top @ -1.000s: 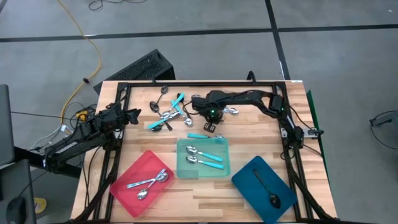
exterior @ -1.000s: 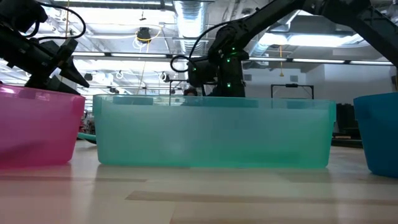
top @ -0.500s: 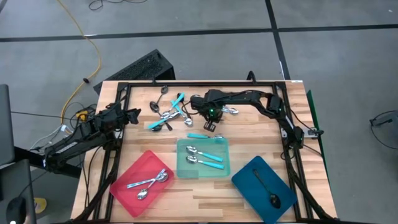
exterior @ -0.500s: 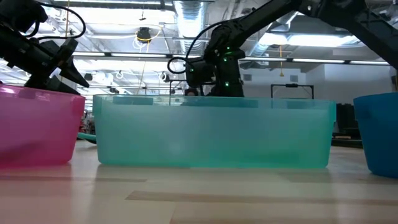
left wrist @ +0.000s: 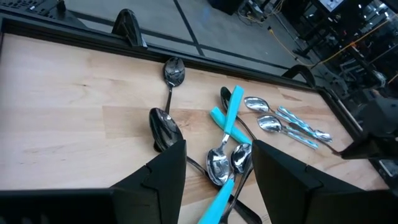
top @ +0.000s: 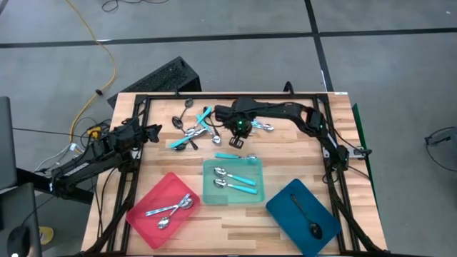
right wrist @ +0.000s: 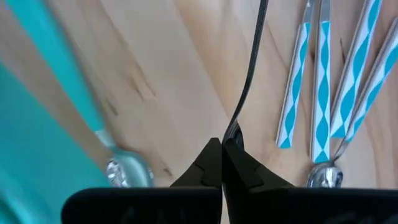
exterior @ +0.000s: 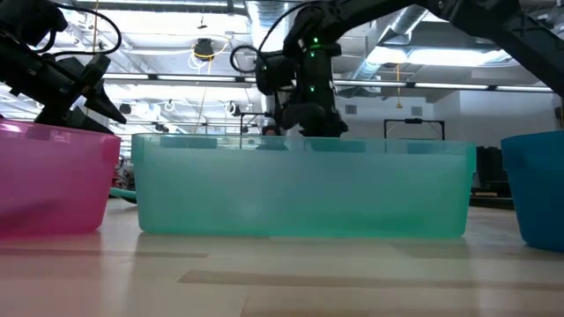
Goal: Sort silverware by color (type)
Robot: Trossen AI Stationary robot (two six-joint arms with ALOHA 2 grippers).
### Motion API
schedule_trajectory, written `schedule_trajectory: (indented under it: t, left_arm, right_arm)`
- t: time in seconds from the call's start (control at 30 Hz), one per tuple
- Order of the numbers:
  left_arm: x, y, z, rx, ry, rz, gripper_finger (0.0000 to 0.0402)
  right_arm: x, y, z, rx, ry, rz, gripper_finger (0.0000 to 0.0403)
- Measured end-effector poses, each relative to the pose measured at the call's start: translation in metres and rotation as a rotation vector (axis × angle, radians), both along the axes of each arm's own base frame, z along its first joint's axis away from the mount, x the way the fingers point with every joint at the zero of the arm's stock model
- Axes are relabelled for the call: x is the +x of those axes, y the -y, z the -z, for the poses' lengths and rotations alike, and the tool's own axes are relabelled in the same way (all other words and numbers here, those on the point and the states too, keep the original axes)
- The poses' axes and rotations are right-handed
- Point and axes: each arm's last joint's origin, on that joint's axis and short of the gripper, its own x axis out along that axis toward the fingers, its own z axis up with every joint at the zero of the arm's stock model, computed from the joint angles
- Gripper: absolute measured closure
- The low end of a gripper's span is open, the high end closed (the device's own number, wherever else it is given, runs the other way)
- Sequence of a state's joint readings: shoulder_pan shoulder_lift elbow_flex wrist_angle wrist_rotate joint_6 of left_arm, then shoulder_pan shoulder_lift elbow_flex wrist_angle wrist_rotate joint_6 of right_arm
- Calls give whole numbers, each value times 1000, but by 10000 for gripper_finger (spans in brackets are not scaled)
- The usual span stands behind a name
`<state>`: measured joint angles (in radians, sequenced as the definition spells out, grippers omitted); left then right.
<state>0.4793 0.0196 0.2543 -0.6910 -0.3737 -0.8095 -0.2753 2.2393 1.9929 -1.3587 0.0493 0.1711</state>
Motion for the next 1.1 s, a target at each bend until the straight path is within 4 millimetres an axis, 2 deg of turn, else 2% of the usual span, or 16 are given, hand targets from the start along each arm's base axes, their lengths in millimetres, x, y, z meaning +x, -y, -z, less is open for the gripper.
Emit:
schedule_trajectory:
  t: [0.3,0.6,0.8,0.97,1.1]
  left_arm:
    - [0,0,0,0,0,2,235]
    - [0,0,0,10,-12,11,235]
    - [0,0,0,10,-13,11,235]
    - [0,0,0,10,-13,11,235]
    - [0,0,0,10,-13,10,235]
  right_arm:
    - [1,-15,-30,-7,-8,27,385]
    - [2,-44,-61,-14,28,23,385]
    - [-14,-67,-100,-16,125,33,385]
    - [-36,-85,-139,-29,234,108,385]
    - [-55,-101,-158,-21,284,165,385]
